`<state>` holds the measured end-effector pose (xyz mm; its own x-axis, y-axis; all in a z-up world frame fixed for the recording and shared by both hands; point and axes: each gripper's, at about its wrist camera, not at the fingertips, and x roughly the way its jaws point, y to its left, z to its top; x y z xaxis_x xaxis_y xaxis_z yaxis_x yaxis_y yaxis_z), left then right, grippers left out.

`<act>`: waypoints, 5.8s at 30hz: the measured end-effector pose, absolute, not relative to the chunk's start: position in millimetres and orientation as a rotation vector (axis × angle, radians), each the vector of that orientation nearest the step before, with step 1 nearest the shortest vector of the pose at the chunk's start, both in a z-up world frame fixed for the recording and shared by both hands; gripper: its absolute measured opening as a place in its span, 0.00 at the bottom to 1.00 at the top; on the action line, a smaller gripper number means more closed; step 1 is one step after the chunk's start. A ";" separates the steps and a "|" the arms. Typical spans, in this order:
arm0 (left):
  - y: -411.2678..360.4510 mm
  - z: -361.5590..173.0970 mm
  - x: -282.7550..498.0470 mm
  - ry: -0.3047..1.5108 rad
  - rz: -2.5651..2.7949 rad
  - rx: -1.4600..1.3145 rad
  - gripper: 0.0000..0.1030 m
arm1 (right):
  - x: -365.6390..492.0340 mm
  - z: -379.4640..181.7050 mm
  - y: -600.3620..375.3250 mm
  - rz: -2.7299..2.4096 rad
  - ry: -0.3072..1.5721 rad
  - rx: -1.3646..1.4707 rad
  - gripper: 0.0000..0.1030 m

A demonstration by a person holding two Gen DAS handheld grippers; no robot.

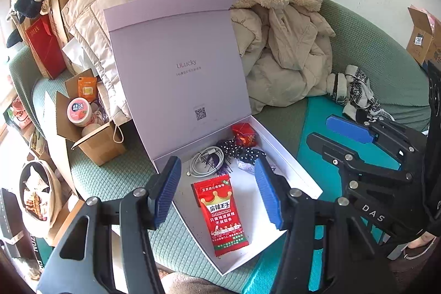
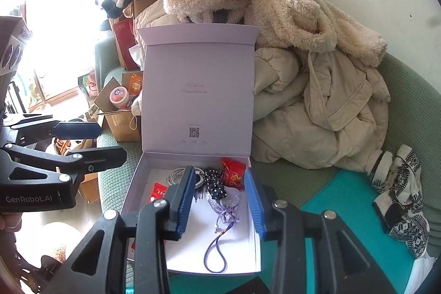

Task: Organize objects
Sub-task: 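Move both tools back to the remaining items on the teal mat, then lower the left tool onto the black scrunchie while the right tool reaches the brown chocolate, then close the left tool on the black scrunchie while the right tool grasps the brown chocolate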

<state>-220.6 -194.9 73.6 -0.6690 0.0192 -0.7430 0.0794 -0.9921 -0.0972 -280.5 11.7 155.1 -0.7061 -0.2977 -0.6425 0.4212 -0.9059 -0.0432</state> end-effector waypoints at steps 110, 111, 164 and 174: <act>88.3 -141.2 -158.3 0.007 -2.970 1.893 0.80 | -100.3 -40.5 219.3 -2.872 -0.157 1.417 0.76; 90.8 -142.3 -158.0 -0.030 -2.970 1.886 0.80 | -98.1 -41.1 219.8 -2.889 -0.173 1.420 0.76; 41.1 -115.5 -136.3 0.078 -2.950 1.696 0.14 | -86.4 -16.8 217.3 -2.976 -0.106 1.334 0.15; 31.8 -106.9 -129.7 0.082 -2.941 1.684 0.14 | -94.7 -5.1 195.2 -2.906 -0.081 1.250 0.15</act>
